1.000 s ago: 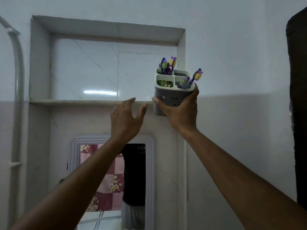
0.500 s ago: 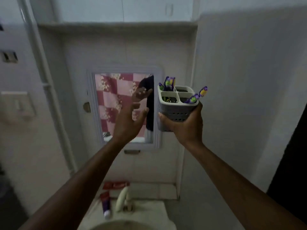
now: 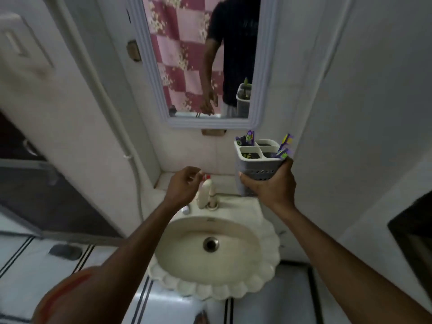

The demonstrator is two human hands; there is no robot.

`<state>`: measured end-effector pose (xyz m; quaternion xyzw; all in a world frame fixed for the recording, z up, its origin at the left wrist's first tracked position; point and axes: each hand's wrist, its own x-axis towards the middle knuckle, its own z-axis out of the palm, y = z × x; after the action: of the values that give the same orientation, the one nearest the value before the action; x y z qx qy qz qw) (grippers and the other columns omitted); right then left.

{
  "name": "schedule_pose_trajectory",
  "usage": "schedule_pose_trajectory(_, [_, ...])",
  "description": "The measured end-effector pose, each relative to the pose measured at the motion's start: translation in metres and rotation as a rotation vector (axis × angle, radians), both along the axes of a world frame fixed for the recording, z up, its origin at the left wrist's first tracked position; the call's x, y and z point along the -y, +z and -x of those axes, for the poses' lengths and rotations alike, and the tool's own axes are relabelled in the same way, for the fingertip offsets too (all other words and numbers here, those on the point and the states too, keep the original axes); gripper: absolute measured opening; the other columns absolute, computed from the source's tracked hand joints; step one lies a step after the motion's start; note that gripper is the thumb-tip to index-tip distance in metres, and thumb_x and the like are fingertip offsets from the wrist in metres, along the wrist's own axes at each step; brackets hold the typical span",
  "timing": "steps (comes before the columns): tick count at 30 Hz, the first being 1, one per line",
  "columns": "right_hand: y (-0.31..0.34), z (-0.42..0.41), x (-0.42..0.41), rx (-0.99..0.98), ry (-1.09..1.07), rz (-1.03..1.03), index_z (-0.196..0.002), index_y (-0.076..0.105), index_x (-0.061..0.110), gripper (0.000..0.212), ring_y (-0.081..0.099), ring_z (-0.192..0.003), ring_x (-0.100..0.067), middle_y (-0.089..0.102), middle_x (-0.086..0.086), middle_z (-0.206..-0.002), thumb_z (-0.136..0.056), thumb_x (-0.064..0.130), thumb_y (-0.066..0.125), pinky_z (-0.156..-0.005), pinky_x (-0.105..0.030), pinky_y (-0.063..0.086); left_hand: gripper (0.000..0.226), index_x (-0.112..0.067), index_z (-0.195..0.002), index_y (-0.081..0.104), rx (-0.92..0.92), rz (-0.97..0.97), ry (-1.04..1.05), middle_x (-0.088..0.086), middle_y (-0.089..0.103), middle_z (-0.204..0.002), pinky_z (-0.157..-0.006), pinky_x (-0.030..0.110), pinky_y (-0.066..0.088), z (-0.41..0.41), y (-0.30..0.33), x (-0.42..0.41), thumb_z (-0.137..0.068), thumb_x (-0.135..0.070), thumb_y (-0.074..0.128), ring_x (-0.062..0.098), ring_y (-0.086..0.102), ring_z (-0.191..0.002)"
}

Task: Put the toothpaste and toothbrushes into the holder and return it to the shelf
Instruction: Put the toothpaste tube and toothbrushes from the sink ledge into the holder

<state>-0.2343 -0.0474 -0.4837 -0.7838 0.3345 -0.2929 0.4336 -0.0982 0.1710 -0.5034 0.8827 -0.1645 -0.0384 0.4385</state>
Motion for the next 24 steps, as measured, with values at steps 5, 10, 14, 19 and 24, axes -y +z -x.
schedule_pose_trajectory(5, [-0.060,-0.018,-0.018,-0.145,-0.021,-0.050,-0.141,0.048,0.008,0.113,0.074,-0.123,-0.034,0.073,-0.008,-0.137,-0.054,0.047,0.110,-0.091,-0.036,0.054,0.032,-0.009,-0.123,0.076,-0.182,-0.137,0.033,0.011,0.079,-0.120,-0.096,0.034,0.051,-0.042,-0.082,-0.033,-0.106,-0.032,0.062,0.032,0.072,-0.116])
schedule_pose_trajectory(10, [-0.106,-0.036,-0.036,-0.274,-0.048,-0.116,-0.141,0.045,0.010,0.124,0.074,-0.119,-0.033,0.072,-0.007,-0.134,-0.043,0.064,0.098,-0.087,-0.037,0.055,0.041,-0.004,-0.129,0.067,-0.341,-0.292,0.024,0.021,0.073,-0.125,-0.089,0.034,0.046,-0.088,-0.154,-0.039,-0.102,-0.035,0.066,0.042,0.068,-0.118])
schedule_pose_trajectory(14, [-0.134,-0.049,-0.038,-0.295,-0.049,-0.199,-0.140,0.042,0.014,0.112,0.064,-0.107,-0.020,0.062,0.007,-0.124,-0.053,0.038,0.110,-0.086,-0.032,0.051,0.049,-0.006,-0.117,0.069,-0.393,-0.302,0.090,0.014,0.075,-0.106,-0.077,0.036,0.056,-0.122,-0.202,-0.033,-0.090,-0.047,0.070,0.035,0.075,-0.099])
schedule_pose_trajectory(19, [-0.157,-0.064,-0.036,-0.262,-0.082,-0.235,-0.141,0.042,0.014,0.116,0.068,-0.112,-0.016,0.064,0.008,-0.128,-0.051,0.035,0.112,-0.087,-0.029,0.055,0.061,-0.002,-0.131,0.062,-0.427,-0.232,0.235,0.015,0.075,-0.120,-0.085,0.040,0.057,-0.134,-0.190,-0.017,-0.086,-0.036,0.087,0.033,0.074,-0.104])
schedule_pose_trajectory(24, [-0.179,-0.062,-0.038,-0.207,-0.064,-0.209,-0.147,0.037,0.017,0.123,0.073,-0.122,-0.016,0.069,0.003,-0.136,-0.052,0.043,0.110,-0.096,-0.040,0.067,0.057,-0.006,-0.123,0.063,-0.314,-0.158,0.232,0.011,0.072,-0.112,-0.086,0.037,0.052,-0.121,-0.167,-0.016,-0.082,-0.037,0.088,0.031,0.070,-0.100])
